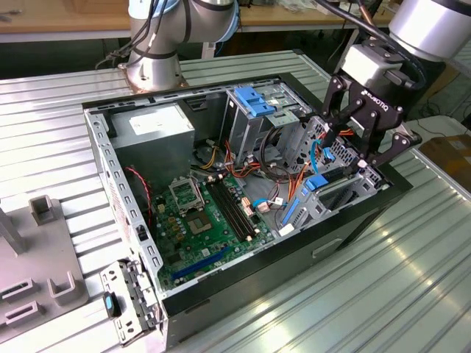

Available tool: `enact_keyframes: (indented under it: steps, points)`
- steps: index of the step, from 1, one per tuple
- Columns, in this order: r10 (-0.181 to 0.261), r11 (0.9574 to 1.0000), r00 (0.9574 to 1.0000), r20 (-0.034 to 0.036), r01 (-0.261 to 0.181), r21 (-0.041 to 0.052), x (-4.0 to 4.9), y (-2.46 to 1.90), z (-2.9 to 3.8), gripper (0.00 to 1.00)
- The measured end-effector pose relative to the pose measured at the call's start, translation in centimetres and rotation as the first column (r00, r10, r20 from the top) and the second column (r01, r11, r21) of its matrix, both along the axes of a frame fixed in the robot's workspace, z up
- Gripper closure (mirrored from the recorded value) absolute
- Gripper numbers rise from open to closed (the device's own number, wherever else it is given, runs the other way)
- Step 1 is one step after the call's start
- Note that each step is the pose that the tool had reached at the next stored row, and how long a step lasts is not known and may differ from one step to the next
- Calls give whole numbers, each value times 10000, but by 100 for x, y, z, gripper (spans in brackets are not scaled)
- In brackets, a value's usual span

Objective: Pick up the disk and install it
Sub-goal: 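Insert the disk into the insertion slot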

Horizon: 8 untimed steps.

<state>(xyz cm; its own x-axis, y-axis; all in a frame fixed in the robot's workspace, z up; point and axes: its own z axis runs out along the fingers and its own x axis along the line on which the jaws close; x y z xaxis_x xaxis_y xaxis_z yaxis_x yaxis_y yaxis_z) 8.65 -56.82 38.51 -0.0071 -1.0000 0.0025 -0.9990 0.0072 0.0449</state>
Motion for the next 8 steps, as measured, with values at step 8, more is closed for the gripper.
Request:
enact_keyframes:
  steps: [8]
  points:
    - [0,10000,10000,0,0,0,28,0,-106,38]
